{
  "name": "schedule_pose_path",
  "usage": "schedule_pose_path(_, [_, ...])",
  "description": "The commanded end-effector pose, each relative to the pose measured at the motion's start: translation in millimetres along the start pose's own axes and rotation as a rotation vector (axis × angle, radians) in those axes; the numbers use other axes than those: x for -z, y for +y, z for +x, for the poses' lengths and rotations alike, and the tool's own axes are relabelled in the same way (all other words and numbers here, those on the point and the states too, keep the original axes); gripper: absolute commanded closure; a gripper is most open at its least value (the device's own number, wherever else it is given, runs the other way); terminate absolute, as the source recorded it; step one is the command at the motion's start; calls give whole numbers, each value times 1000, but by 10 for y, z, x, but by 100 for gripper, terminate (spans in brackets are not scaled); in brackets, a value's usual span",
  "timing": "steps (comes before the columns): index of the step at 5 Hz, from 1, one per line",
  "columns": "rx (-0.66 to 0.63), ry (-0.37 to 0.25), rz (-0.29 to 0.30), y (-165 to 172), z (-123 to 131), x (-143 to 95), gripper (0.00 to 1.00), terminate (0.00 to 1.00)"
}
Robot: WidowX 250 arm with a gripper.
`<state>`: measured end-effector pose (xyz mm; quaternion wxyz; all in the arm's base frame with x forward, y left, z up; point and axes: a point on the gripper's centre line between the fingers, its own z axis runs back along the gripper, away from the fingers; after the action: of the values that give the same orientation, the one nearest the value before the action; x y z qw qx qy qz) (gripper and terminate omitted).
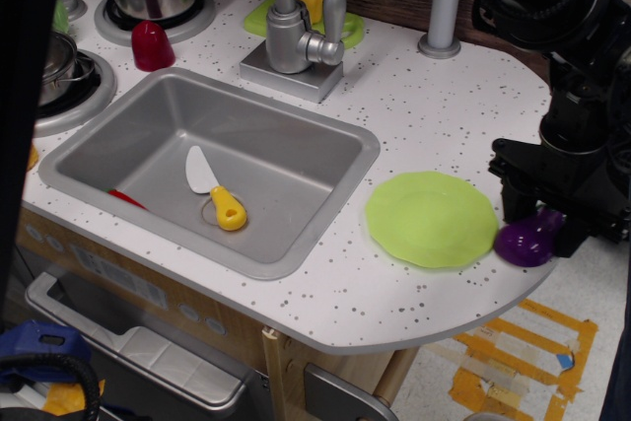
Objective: Put eggplant on plate
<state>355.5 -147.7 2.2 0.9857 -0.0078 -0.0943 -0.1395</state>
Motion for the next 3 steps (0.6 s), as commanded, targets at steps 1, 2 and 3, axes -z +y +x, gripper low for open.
schedule_pose_path(1, [21, -59, 21, 197, 101, -468, 100, 0])
schedule_pose_path(2, [23, -48, 29, 272, 66, -571, 100, 0])
schedule_pose_path(3, [12, -29, 62, 261, 75, -637, 100, 0])
